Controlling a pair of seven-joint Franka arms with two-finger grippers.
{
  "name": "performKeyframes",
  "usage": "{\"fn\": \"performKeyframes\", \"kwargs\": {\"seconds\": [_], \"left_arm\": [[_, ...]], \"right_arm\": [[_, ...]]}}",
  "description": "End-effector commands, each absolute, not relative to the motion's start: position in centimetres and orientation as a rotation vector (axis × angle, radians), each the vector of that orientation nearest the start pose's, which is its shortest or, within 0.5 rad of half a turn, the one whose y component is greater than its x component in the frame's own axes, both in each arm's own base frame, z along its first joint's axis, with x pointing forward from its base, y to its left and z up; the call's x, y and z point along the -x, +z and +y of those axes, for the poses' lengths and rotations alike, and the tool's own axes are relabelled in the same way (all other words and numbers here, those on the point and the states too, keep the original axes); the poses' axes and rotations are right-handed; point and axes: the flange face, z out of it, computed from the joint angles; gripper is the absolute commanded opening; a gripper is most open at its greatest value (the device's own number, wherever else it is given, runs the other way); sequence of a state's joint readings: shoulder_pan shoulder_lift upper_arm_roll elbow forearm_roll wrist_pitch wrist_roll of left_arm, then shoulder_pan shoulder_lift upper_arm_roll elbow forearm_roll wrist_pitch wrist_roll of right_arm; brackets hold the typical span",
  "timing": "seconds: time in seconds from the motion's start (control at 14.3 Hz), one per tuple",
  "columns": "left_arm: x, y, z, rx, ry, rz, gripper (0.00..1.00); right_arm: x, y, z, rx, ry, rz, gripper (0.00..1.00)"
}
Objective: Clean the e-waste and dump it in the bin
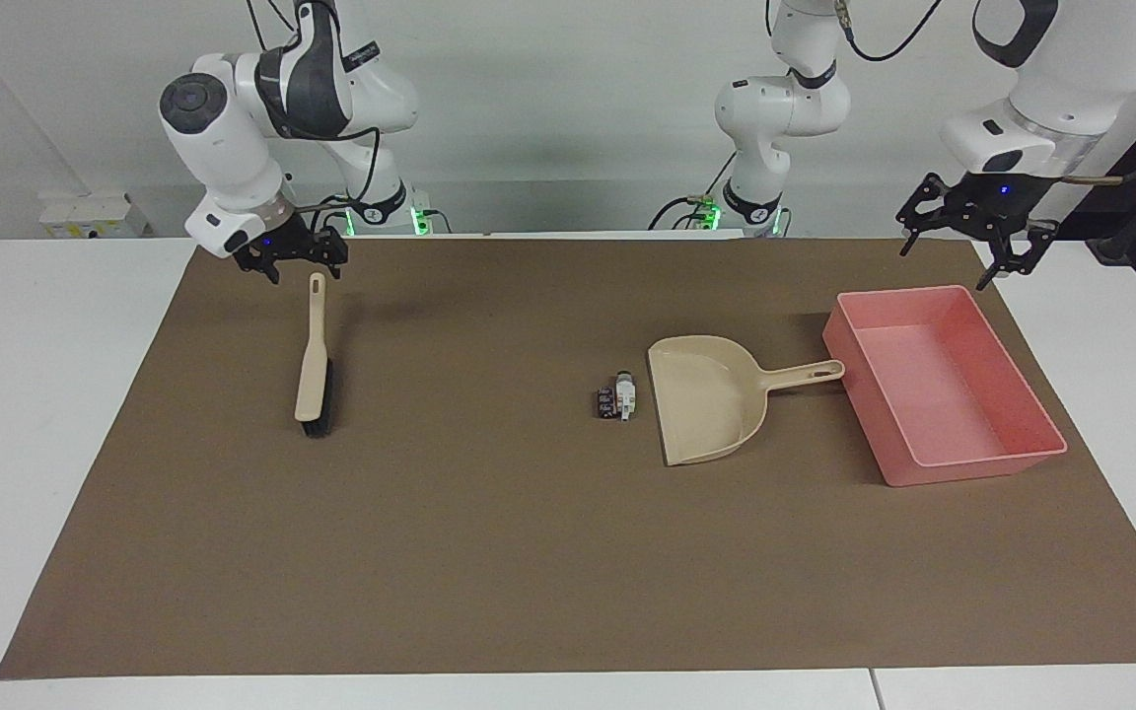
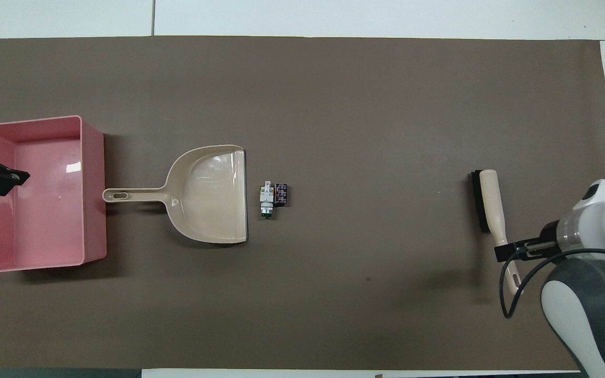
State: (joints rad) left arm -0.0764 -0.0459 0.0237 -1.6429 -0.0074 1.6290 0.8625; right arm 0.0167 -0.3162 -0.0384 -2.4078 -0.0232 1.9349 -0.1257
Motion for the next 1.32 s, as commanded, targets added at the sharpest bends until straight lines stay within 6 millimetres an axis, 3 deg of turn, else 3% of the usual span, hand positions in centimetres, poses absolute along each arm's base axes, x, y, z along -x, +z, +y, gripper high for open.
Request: {"fn": "performKeyframes", "kwargs": {"seconds": [0.0,0.21,0.42,0.7,1.11,1.25], "left_arm": [[-53.7,59.6,-3.6,2.633,-0.072,1.702,0.99],[-53.5,56.3,-3.9,2.511,-0.047,1.889,0.99],[-52.3,52.2,-6.2,2.366,-0.026,2.082,1.0],[-51.9,47.2,-9.3,2.296,-0.056,2.138,1.0],[-52.4,40.5,-9.7,2.304,-0.086,2.105,0.99],[-52.6,38.7,-10.9,2.315,-0.102,2.085,0.99]], "right_arm": [[-42.5,37.9,-1.8,3.118,0.216,-0.22,0.96],[-43.1,36.0,-2.8,3.12,0.221,-0.172,0.93],[-42.5,34.3,-4.0,3.118,0.223,-0.145,0.88],[-42.3,34.0,-3.9,3.117,0.23,-0.147,0.79],[-41.2,33.3,-4.0,3.109,0.274,-0.142,0.73],[-41.2,33.3,-4.0,3.109,0.277,-0.137,0.72]]}}
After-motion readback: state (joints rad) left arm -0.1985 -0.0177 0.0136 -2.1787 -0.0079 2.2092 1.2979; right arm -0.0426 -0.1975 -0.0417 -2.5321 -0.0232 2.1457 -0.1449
